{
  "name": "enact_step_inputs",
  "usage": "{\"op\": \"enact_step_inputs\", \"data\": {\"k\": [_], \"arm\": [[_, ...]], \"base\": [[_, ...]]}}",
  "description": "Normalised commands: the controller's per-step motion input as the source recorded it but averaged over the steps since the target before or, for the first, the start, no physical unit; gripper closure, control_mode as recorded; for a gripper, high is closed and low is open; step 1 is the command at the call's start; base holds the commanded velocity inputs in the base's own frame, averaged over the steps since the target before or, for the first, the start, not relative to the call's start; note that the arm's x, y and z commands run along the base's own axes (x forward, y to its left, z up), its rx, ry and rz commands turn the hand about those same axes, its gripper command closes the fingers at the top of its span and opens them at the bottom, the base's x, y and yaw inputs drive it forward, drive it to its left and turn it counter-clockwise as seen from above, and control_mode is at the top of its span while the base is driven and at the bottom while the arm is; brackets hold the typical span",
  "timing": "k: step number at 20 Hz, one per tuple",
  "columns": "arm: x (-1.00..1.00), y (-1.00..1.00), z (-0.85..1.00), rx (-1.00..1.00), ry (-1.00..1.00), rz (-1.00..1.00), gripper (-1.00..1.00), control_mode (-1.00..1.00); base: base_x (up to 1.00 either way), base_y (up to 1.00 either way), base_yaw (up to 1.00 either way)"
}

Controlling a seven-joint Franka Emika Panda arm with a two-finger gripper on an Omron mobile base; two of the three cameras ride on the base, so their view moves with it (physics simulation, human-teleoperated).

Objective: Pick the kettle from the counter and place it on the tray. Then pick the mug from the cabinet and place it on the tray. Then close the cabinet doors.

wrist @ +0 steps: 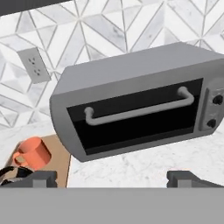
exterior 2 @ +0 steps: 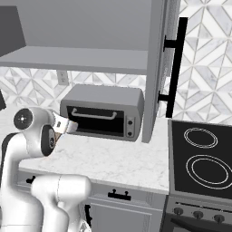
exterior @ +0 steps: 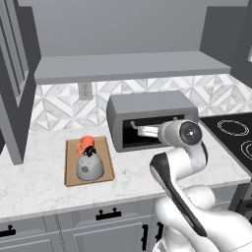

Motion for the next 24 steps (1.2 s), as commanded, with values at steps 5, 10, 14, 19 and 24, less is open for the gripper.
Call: {"op": "enact_step_inputs", "data": {"k": [5, 10, 14, 19, 24], "arm": [[-0.28, -1.0, 0.0, 0.01, -0.25, 0.03, -1.0, -1.0], [-0.4, -0.99, -0.21, 0.1, -0.29, 0.08, -1.0, -1.0], [-0.59, -0.56, -0.37, 0.15, -0.34, 0.02, -1.0, -1.0], [-0.85, -0.03, -0.38, 0.13, -0.43, -0.07, -1.0, -1.0], [-0.59, 0.36, -0.61, 0.13, -0.33, -0.08, -1.0, -1.0]], "base": [[0.0, 0.0, 0.0], [0.0, 0.0, 0.0], [0.0, 0.0, 0.0], [0.0, 0.0, 0.0], [0.0, 0.0, 0.0]]}}
